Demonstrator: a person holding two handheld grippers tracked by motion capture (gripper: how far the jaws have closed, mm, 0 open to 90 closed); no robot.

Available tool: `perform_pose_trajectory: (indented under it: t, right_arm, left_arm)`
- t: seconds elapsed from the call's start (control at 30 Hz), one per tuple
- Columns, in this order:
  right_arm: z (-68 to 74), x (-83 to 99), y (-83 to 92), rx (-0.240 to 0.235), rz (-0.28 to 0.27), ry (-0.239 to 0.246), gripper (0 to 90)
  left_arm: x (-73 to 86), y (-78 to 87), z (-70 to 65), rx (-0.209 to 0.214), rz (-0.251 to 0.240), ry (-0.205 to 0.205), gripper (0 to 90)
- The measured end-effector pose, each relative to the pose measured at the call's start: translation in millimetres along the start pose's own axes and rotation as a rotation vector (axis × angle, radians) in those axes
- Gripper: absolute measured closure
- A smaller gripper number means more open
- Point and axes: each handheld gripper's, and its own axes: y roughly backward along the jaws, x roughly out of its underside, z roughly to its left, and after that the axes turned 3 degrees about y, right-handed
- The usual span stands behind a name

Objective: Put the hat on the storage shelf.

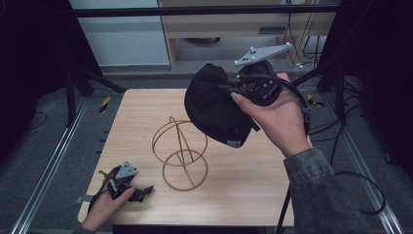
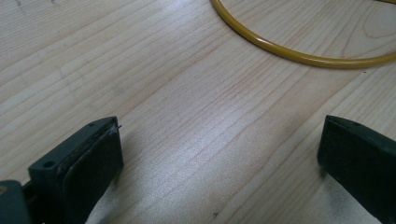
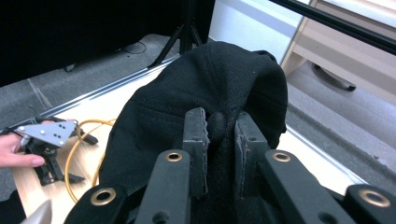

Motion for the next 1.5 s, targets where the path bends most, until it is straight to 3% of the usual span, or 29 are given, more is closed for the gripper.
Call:
perform_pose_trajectory:
  t: [0.73, 1.5]
  right_arm:
    - [31.6, -23.1, -44.5, -0.093, -0.008, 0.05, 77.8]
    - [52.6, -21.8, -77.1, -0.161, 0.042, 0.071, 77.2]
  left_arm:
    - [0.0, 0.0, 0.0, 0.0, 0.001, -0.001, 0.0]
    - [0.0, 0.0, 0.0, 0.0, 0.001, -0.001, 0.0]
